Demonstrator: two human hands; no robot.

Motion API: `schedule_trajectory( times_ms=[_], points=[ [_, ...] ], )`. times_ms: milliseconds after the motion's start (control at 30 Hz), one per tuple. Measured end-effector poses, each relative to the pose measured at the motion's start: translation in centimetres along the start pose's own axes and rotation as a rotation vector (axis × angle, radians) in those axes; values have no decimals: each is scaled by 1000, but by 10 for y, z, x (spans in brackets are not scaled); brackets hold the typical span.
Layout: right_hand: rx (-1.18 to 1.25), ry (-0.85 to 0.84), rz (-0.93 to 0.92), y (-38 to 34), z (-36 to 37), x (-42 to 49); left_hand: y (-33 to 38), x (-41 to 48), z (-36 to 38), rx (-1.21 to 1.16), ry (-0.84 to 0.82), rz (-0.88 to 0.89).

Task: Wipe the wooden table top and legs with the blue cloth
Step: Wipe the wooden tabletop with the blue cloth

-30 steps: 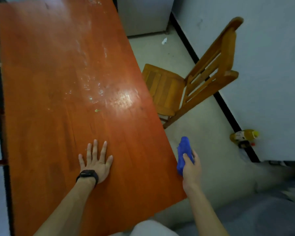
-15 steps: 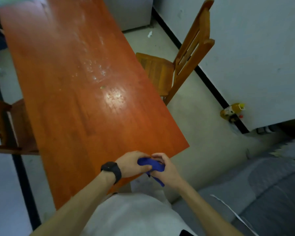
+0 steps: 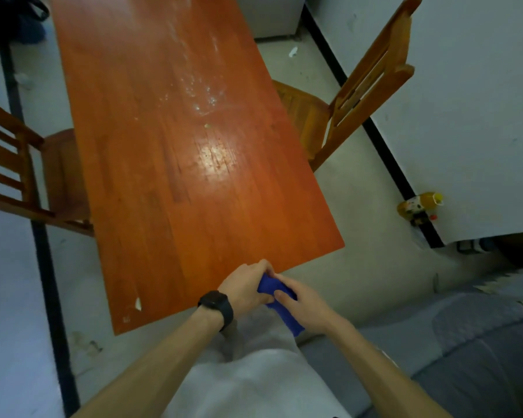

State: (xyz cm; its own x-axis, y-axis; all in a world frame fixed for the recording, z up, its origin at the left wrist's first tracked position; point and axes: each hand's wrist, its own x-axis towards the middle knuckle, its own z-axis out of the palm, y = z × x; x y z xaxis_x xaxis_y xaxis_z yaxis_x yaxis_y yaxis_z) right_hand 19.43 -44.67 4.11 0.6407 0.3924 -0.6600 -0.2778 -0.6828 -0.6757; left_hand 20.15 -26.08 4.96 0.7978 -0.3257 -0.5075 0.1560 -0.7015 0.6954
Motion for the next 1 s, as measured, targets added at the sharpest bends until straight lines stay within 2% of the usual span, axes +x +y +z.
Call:
schedule_trajectory(
  times_ms=[67, 133, 167, 267, 333, 400, 467, 500, 567, 633, 700, 733, 767, 900, 933, 1000],
  points=[
    [-146, -28, -25, -1, -16, 13, -8, 0, 7, 3, 28, -39],
    [-291, 48, -74, 5, -39, 38, -22, -5, 11, -4, 137, -114],
    [-356, 145, -98, 11, -54, 55, -31, -9, 12, 19, 211, -180],
    [-481, 576, -142, 28, -107, 106, -68, -24, 13, 181, 370, -439],
    [-556, 746, -106, 35, -136, 132, -89, -35, 19, 223, 375, -632],
    [-579, 789, -49, 39, -142, 144, -102, -44, 25, 218, 310, -774],
    [-607, 820, -55, 39, -115, 145, -106, -48, 29, 192, 228, -831],
    [-645, 800, -126, 39, -91, 139, -106, -48, 29, 181, 208, -839],
    [-691, 655, -357, 38, -31, 124, -106, -47, 28, 176, 187, -848],
    [-710, 385, -592, 29, 20, 110, -104, -47, 27, 178, 166, -862],
    [-657, 105, -668, 9, 39, 108, -105, -49, 23, 186, 164, -857],
    [-584, 39, -628, -4, 34, 111, -105, -51, 21, 196, 179, -844],
    [-527, 66, -574, -14, 23, 118, -106, -54, 19, 203, 216, -829],
    [-529, 558, -254, -34, -56, 159, -112, -83, 25, 133, 487, -881],
    [-534, 645, -153, -33, -65, 165, -116, -94, 29, 112, 519, -910],
    [-550, 698, -5, -32, -43, 162, -128, -116, 38, 97, 511, -952]
  ],
)
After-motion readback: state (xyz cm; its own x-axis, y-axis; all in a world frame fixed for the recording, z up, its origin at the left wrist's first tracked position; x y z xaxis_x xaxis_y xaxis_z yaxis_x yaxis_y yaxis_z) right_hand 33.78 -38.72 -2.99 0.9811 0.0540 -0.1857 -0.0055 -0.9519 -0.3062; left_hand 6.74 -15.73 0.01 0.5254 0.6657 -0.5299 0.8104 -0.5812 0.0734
